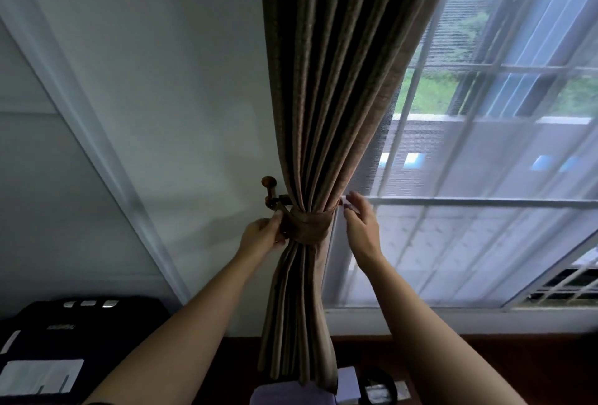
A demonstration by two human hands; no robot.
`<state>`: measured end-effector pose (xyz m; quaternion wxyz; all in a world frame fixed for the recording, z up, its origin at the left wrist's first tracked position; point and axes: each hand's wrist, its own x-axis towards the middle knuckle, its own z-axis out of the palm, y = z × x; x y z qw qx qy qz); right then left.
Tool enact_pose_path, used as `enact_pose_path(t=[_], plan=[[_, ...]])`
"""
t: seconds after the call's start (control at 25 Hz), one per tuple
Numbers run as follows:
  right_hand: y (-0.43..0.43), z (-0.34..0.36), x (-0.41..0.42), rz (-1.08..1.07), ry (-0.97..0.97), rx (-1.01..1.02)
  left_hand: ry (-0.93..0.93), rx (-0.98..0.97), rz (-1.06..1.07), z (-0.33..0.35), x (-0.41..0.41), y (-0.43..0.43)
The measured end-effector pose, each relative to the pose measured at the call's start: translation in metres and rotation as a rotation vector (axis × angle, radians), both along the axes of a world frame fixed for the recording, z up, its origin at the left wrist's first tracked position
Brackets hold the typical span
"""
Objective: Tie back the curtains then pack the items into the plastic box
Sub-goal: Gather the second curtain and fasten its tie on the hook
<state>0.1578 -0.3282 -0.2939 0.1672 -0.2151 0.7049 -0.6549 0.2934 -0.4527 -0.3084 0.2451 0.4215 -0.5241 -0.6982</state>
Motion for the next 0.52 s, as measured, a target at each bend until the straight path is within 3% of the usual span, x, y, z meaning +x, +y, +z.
enact_pose_path(t=[0.12, 0.32, 0.52], plan=[[-0.009, 0.005, -0.007, 0.224, -0.051, -0.032, 0.134, 0.203, 0.057, 0.004, -0.006, 0.008], [-0.007, 0.014, 0.001, 0.489, -0.110, 0.019, 0.081, 0.210, 0.057, 0.001, -0.005, 0.005], [-0.014, 0.027, 0.002, 0.504, -0.049, 0.182, 0.102, 0.244, 0.039, -0.001, -0.006, 0.009]])
